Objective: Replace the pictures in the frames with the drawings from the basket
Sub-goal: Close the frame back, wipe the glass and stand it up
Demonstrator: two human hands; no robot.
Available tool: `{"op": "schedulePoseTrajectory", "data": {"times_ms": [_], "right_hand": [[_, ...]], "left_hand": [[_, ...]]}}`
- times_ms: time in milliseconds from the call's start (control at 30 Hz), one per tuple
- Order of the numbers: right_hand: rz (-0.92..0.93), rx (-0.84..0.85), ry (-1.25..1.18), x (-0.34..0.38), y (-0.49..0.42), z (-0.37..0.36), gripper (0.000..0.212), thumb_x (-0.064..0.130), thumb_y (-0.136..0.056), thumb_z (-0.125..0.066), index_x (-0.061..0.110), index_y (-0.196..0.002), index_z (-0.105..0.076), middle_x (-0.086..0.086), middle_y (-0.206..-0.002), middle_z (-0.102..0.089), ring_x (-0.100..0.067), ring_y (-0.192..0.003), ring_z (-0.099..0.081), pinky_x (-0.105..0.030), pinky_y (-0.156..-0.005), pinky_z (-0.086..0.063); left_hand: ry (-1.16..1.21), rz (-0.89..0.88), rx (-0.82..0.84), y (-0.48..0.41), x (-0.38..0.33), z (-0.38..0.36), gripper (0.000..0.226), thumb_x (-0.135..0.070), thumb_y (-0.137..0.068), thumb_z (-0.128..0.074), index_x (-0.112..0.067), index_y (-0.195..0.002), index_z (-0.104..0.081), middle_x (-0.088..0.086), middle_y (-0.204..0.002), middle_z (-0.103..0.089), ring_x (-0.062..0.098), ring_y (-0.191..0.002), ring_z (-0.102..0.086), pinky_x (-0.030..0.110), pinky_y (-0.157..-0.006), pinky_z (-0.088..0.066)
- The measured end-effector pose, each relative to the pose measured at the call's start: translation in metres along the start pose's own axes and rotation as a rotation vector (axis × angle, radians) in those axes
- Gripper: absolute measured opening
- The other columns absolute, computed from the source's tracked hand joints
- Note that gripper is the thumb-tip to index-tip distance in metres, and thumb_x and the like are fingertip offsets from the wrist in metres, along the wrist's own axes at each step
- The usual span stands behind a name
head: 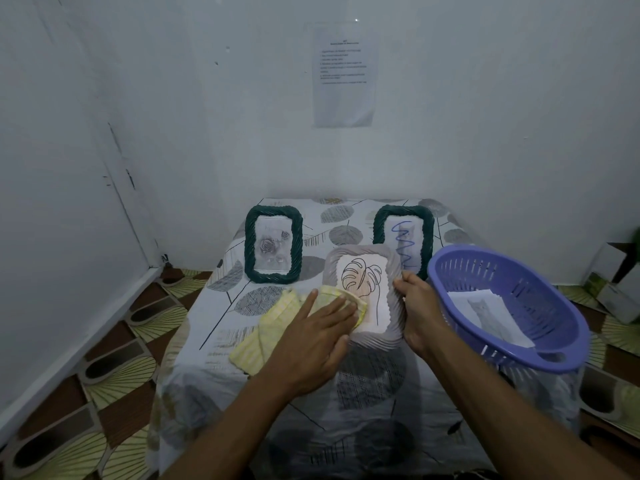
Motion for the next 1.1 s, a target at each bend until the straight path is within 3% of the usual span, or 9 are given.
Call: {"op": "schedulePoseTrajectory", "data": {"times_ms": [200,300,433,500,667,833,967,1100], "right_hand": [[0.039,-0.007,0.042,0.012,-0.001,0.008,0.023,0.004,-0.099,-0.040,0.006,-0.099,-0.063,-0.015,-0.094,-0.071,-0.031,-0.081,-0.068,-0.038,-0.069,-0.056],[0.046,-0.013,0.053,0.015,-0.001,0.010,0.023,0.005,-0.099,-0.041,0.008,-0.096,-0.063,-0.013,-0.091,-0.072,-0.029,-0.078,-0.068,-0.037,-0.067,-0.056],[0.051,-0.015,0.054,0.015,-0.002,0.013,0.023,0.004,-0.099,-0.040,0.003,-0.104,-0.062,-0.018,-0.096,-0.070,-0.032,-0.081,-0.067,-0.041,-0.074,-0.056],[0.052,-0.017,0.047,0.014,-0.002,0.017,0.023,0.004,-0.099,-0.040,0.002,-0.105,-0.062,-0.018,-0.098,-0.070,-0.032,-0.082,-0.067,-0.039,-0.072,-0.055],[0.029,0.050,0.054,0.004,0.002,0.007,0.024,0.006,-0.100,-0.041,0.007,-0.104,-0.064,-0.016,-0.101,-0.072,-0.035,-0.092,-0.069,-0.048,-0.083,-0.056],[0.031,0.144,0.059,-0.007,0.012,-0.013,0.025,0.004,-0.099,-0.041,0.003,-0.110,-0.063,-0.019,-0.103,-0.071,-0.036,-0.094,-0.067,-0.049,-0.086,-0.054],[0.044,0.162,0.039,-0.010,0.015,-0.021,0.022,0.003,-0.098,-0.042,0.003,-0.107,-0.062,-0.017,-0.100,-0.072,-0.031,-0.089,-0.068,-0.043,-0.081,-0.056],[0.039,0.097,0.039,-0.006,0.008,-0.006,0.021,0.005,-0.099,-0.042,0.004,-0.102,-0.063,-0.014,-0.093,-0.073,-0.027,-0.078,-0.069,-0.035,-0.064,-0.056]], "left_hand": [[-0.169,0.156,0.014,0.000,0.027,-0.004,0.055,-0.039,-0.097,-0.016,-0.028,-0.148,-0.034,-0.013,-0.154,-0.030,0.010,-0.148,-0.006,0.047,-0.118,0.014],[-0.138,0.152,0.014,-0.003,0.023,-0.007,0.055,-0.040,-0.097,-0.018,-0.026,-0.148,-0.034,-0.012,-0.155,-0.028,0.011,-0.148,0.002,0.049,-0.119,0.010],[-0.113,-0.007,0.030,-0.001,-0.003,-0.018,0.049,-0.035,-0.098,-0.029,-0.022,-0.141,-0.046,-0.010,-0.152,-0.037,0.013,-0.149,-0.007,0.055,-0.118,-0.004],[-0.156,0.032,0.025,0.001,0.006,-0.013,0.049,-0.036,-0.098,-0.029,-0.022,-0.141,-0.047,-0.010,-0.151,-0.038,0.016,-0.149,-0.009,0.057,-0.118,-0.008],[-0.188,0.104,0.098,-0.010,0.024,-0.012,0.057,-0.045,-0.099,-0.009,-0.027,-0.150,-0.027,-0.012,-0.158,-0.019,0.011,-0.149,0.002,0.051,-0.119,0.003],[-0.167,0.072,0.090,-0.030,0.023,-0.010,0.058,-0.046,-0.099,-0.006,-0.027,-0.152,-0.021,-0.011,-0.159,-0.015,0.010,-0.149,-0.003,0.049,-0.120,0.005],[-0.149,0.167,0.058,-0.036,0.036,-0.008,0.062,-0.048,-0.097,-0.003,-0.026,-0.153,-0.013,-0.010,-0.160,-0.007,0.006,-0.148,0.001,0.044,-0.119,0.011],[-0.154,0.198,0.010,-0.016,0.044,-0.007,0.061,-0.046,-0.099,-0.008,-0.022,-0.148,-0.034,-0.007,-0.157,-0.027,0.009,-0.147,-0.011,0.045,-0.120,0.006]]}}
Point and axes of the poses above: each hand's wrist, its own y-axis away from the middle knuckle, its own z-axis out of the back of the hand, x = y × z, the point moved 10 cm from there along -y, towards the middle knuckle
